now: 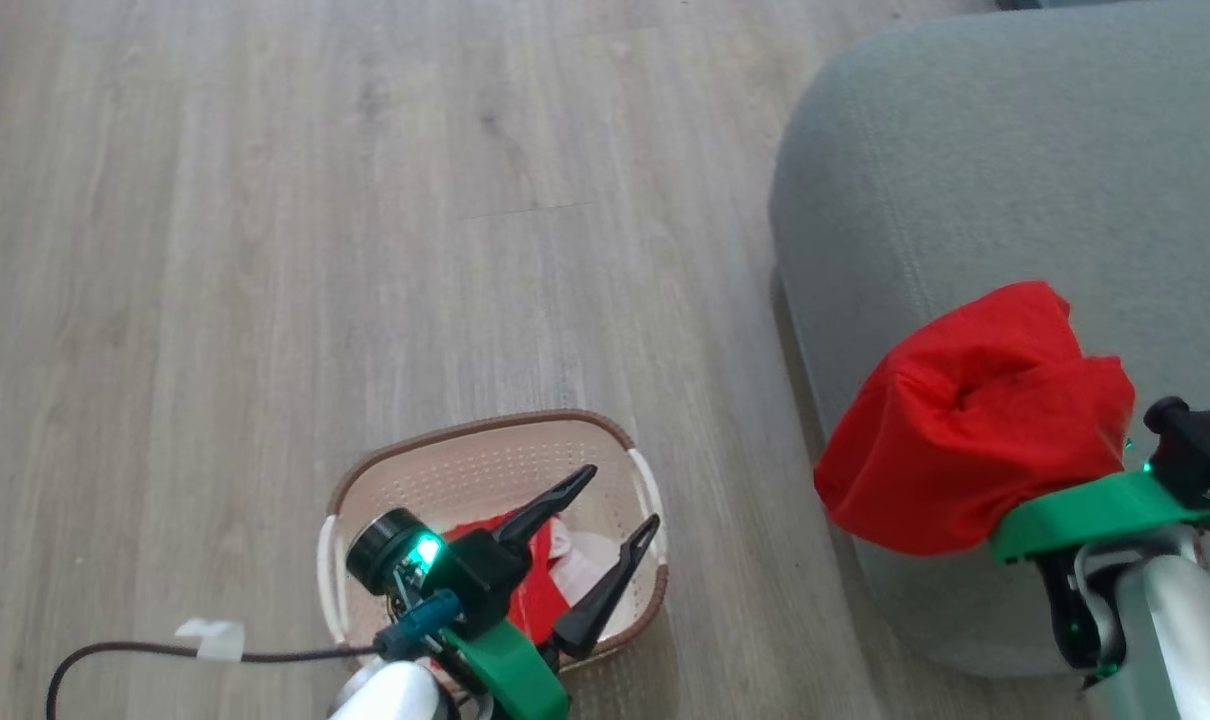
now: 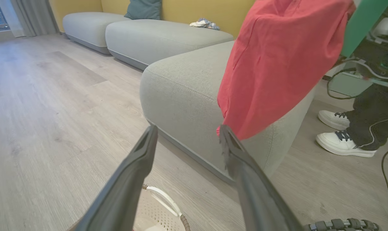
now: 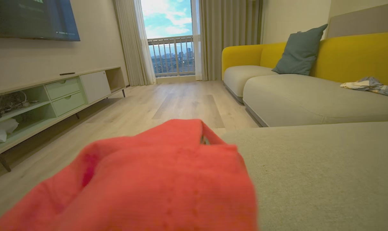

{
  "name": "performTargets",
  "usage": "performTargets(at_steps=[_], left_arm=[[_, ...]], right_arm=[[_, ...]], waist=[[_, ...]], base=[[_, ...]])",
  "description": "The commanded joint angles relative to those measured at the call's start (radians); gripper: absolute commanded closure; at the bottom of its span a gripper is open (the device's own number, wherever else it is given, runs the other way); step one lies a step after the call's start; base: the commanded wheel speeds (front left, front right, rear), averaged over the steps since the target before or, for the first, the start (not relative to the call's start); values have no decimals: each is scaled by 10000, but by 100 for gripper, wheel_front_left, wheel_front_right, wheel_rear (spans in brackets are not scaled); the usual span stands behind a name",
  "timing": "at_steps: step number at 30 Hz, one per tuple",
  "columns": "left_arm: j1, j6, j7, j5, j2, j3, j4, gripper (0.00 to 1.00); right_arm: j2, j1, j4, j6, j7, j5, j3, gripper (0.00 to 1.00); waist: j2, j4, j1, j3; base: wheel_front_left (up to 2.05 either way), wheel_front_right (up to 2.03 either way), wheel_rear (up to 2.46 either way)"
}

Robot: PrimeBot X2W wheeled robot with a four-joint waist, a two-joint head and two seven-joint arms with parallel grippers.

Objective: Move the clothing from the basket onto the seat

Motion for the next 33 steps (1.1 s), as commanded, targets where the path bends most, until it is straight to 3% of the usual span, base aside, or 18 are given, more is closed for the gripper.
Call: performTargets(at_steps=[1,14,33], left_arm=[[-265,-8,-95,68,8,348,-380,0],[-517,-8,-95,193,66,157,-618,0],[-908,-8,-95,441,33,334,-1348,0]], right_arm=[[-156,-454,-437,-2,-63,-69,189,100],[-232,-463,-976,-2,-63,-264,-57,100],[354,425,-1786,-2,-63,-450,-1331,100]], waist=[[0,-206,0,18],[0,-1775,0,506],[0,-3368,0,1021]], base=[[0,0,0],[0,0,0],[0,0,0]])
